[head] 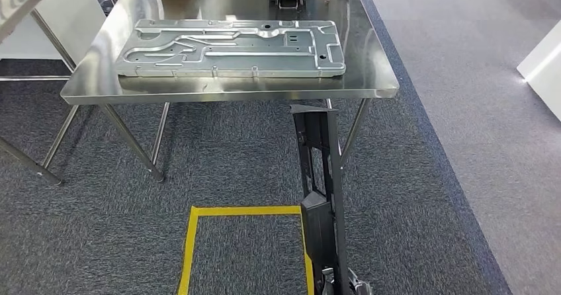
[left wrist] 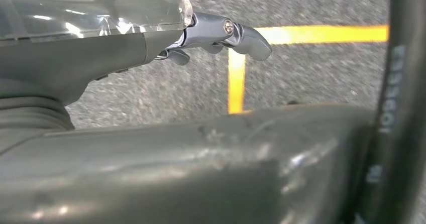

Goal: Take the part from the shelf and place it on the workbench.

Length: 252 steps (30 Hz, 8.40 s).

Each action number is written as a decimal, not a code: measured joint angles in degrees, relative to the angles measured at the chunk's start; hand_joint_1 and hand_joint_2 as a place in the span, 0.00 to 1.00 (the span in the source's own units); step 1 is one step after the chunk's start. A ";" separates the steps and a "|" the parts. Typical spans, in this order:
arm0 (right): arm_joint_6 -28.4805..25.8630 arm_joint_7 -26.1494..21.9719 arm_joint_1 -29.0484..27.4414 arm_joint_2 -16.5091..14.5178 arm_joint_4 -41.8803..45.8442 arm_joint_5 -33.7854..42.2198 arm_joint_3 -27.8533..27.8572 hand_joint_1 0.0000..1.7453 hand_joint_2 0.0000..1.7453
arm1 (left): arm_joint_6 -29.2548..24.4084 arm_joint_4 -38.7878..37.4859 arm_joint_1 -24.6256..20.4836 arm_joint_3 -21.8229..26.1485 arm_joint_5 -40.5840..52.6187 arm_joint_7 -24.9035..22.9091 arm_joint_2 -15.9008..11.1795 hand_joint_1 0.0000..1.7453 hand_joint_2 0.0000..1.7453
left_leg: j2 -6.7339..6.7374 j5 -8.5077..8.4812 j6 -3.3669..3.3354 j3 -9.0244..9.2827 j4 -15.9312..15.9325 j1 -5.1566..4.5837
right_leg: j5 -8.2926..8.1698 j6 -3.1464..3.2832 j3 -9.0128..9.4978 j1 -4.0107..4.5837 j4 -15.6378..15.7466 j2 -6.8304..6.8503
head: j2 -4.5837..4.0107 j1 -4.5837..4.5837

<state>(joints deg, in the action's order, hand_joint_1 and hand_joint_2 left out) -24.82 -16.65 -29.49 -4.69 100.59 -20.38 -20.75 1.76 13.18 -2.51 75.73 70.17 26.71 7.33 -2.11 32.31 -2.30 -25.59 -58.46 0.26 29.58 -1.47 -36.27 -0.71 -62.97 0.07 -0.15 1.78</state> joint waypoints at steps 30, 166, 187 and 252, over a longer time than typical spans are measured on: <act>2.44 0.17 -0.65 -4.35 0.10 -9.65 5.38 1.00 1.00 | 0.15 0.44 -0.80 1.35 0.59 0.06 0.06 0.00 0.00 | 0.26 -3.77 0.32 -5.40 -0.67 0.16 | -0.05 0.87 2.60 0.20 -0.40 -0.38 | 0.00 0.03; 19.67 21.79 56.62 15.99 -19.06 -60.41 -6.59 0.00 1.00 | 6.48 -0.22 -2.88 -1.31 3.56 -1.26 -0.95 0.00 0.00 | 1.81 2.45 3.35 -12.11 -14.71 0.49 | -6.87 3.07 -1.53 -0.03 4.20 0.04 | 0.00 0.03; 33.33 20.95 61.17 16.98 -26.55 -47.28 -8.60 0.00 1.00 | 7.50 -0.26 -3.85 -1.31 3.18 -1.46 -0.87 0.00 0.00 | 2.21 -10.53 1.70 -10.84 0.04 -0.10 | -0.38 0.84 6.52 0.02 4.65 -0.13 | 0.00 0.05; 15.67 21.00 43.27 16.39 -21.08 -48.02 -5.75 0.00 0.00 | 6.72 -0.44 -2.74 -0.51 1.07 -1.11 -0.81 0.00 0.00 | 1.99 -8.37 2.47 -12.70 -1.92 0.32 | -0.41 2.22 7.44 -0.03 6.31 1.09 | 0.00 0.08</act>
<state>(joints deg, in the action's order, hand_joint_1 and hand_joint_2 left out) -9.15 4.35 13.78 11.70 79.51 -68.40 -26.50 8.48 12.74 -5.25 75.23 71.24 25.59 6.52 -0.13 23.93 0.17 -38.29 -60.38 0.58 29.17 0.75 -28.83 -0.74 -56.66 1.16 -0.15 1.86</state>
